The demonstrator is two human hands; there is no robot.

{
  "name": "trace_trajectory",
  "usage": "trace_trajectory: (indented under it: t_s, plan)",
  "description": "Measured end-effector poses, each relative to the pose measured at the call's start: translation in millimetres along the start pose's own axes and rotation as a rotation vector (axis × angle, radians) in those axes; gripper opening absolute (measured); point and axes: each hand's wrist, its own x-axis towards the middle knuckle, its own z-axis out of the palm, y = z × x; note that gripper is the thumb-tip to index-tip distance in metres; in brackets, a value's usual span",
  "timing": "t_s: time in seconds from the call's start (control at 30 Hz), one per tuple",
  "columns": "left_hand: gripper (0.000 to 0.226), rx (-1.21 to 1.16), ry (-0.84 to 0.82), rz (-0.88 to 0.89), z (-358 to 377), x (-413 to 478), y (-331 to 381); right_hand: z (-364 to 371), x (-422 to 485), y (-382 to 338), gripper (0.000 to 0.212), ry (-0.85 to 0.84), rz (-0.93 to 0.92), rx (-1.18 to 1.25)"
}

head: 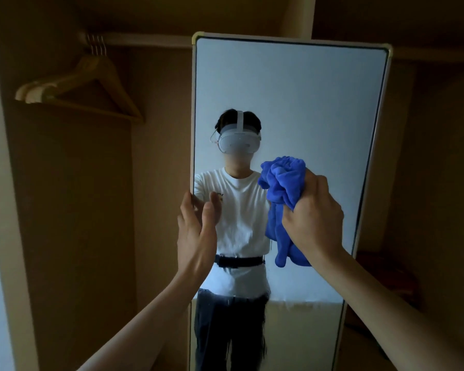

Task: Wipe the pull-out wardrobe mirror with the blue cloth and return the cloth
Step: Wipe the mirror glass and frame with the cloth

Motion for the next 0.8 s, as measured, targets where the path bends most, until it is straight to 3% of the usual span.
trace_trajectory:
  t_s: [0.17,0.37,0.43,0.5,0.57,0.67,0.8]
  plan:
    - [0.055,-0.047,-0.067,-0.011,-8,1,-2,17,-1,-30,0.036,-0.014,-0.013,-0.056]
    - [0.067,-0.132,-0.108,-0.027,-14,1,-4,34,-6,-63,0.05,0.001,-0.106,-0.011]
    - [0.062,-0.149,-0.128,-0.026,-16,1,-7,36,-7,-75,0.048,0.002,-0.111,0.035]
    - [0.053,-0.181,-0.164,-0.025,-19,2,-9,41,-8,-84,0.038,0.082,-0.216,-0.101]
    - [0.051,-0.248,-0.204,-0.047,-24,5,-12,48,-9,-92,0.041,-0.028,-0.243,-0.21]
    - [0.079,-0.307,-0.299,-0.114,-34,9,-20,58,-15,-103,0.046,-0.151,-0.228,-0.104]
    - [0.063,-0.365,-0.376,-0.161,-44,9,-28,52,-17,-111,0.053,-0.234,-0.332,-0.171]
